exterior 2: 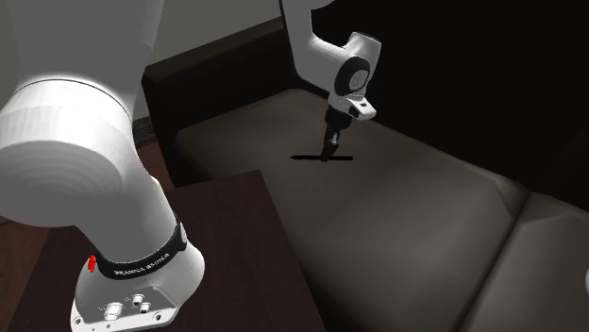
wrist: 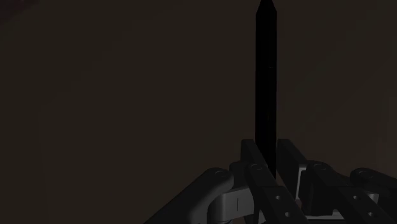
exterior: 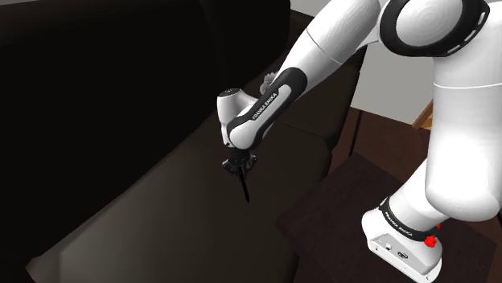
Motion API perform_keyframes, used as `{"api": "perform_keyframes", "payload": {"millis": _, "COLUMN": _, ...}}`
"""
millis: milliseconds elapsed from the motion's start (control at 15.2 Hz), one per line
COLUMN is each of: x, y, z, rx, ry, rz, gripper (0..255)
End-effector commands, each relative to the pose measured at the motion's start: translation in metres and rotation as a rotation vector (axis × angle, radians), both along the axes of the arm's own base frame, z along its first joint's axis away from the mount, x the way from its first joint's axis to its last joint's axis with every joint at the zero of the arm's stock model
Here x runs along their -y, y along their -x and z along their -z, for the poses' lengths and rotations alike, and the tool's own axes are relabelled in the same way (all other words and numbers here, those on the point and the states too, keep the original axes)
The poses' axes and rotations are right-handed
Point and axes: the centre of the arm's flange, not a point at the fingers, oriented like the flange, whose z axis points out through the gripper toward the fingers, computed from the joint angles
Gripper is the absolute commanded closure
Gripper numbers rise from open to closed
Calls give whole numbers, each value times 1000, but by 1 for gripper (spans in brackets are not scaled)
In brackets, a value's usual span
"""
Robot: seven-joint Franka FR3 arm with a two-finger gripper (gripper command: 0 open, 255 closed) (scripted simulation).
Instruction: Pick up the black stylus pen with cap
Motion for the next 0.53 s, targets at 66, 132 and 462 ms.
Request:
{"api": "perform_keyframes", "payload": {"millis": 66, "x": 0, "y": 0, "z": -16, "rx": 0, "ry": 0, "rz": 0, "gripper": 255}}
{"api": "perform_keyframes", "payload": {"millis": 132, "x": 0, "y": 0, "z": -21, "rx": 0, "ry": 0, "rz": 0, "gripper": 255}}
{"api": "perform_keyframes", "payload": {"millis": 462, "x": 0, "y": 0, "z": -38, "rx": 0, "ry": 0, "rz": 0, "gripper": 255}}
